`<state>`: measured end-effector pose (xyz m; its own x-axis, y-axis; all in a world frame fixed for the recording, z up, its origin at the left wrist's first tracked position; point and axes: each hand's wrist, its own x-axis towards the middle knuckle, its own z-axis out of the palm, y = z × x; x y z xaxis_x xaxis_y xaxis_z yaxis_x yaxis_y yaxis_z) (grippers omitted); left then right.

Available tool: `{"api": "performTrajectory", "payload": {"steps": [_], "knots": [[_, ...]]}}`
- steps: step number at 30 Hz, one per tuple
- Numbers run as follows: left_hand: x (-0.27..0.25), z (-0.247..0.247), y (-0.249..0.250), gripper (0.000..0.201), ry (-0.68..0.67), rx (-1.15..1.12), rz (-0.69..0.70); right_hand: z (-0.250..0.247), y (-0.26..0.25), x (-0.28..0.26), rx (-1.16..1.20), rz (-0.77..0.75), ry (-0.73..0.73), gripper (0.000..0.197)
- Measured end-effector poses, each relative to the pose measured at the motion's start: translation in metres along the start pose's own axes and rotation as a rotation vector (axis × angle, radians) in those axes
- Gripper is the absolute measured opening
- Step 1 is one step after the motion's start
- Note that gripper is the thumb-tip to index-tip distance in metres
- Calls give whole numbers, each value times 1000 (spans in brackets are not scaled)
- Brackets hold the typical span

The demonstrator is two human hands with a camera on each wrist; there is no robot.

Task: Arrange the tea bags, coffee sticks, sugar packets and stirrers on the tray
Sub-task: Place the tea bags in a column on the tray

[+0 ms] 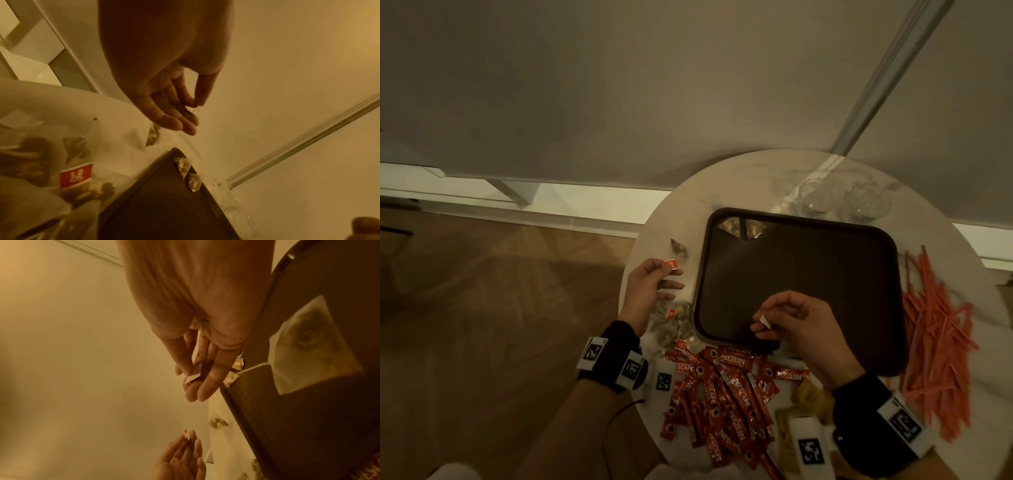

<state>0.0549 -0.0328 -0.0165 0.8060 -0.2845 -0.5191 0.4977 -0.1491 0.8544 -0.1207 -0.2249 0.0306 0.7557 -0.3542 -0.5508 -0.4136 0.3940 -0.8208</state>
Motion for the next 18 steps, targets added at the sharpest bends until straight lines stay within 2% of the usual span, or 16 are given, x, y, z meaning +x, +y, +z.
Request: {"api": "performTrajectory", "payload": {"steps": [6,12,15,18], "knots": [[-1,1,-15,13,23,28,-54,-1,3,-4,15,18,-8,11],[-24,6,-18,48,-37,-34,-60,7,-2,-3,-99,-66,-23,11],[-37,16,-28,32,-52,99,19,13,-10,-3,-110,-117,-58,9],[-51,35,-45,21,-189,180,36,15,-15,-7,-158,-138,-87,9]]}}
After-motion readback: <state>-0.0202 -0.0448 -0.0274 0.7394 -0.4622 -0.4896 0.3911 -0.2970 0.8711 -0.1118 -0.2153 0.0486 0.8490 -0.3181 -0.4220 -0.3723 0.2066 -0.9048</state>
